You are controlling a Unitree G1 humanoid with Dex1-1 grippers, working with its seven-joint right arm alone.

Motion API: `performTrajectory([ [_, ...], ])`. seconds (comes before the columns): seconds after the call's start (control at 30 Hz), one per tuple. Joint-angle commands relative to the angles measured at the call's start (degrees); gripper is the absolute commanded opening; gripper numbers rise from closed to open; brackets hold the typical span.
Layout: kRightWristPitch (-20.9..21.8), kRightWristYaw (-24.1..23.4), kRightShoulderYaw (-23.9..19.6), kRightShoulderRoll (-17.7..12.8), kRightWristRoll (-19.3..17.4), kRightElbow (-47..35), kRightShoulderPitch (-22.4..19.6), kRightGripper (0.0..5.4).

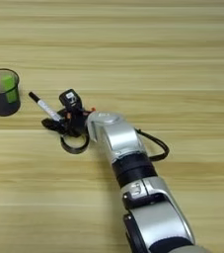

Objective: Move the objects on the table

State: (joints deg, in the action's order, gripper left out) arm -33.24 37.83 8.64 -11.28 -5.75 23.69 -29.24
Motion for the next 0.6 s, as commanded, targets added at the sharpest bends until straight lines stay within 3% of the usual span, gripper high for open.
performTrajectory([
  [0.03, 2.22, -1.18, 0.08, -0.94, 1.01, -2.14, -2.18, 2.71],
  [0.6, 2.89, -1.26, -0.43, -0.62, 1.30, -1.71, -2.20, 0.80],
])
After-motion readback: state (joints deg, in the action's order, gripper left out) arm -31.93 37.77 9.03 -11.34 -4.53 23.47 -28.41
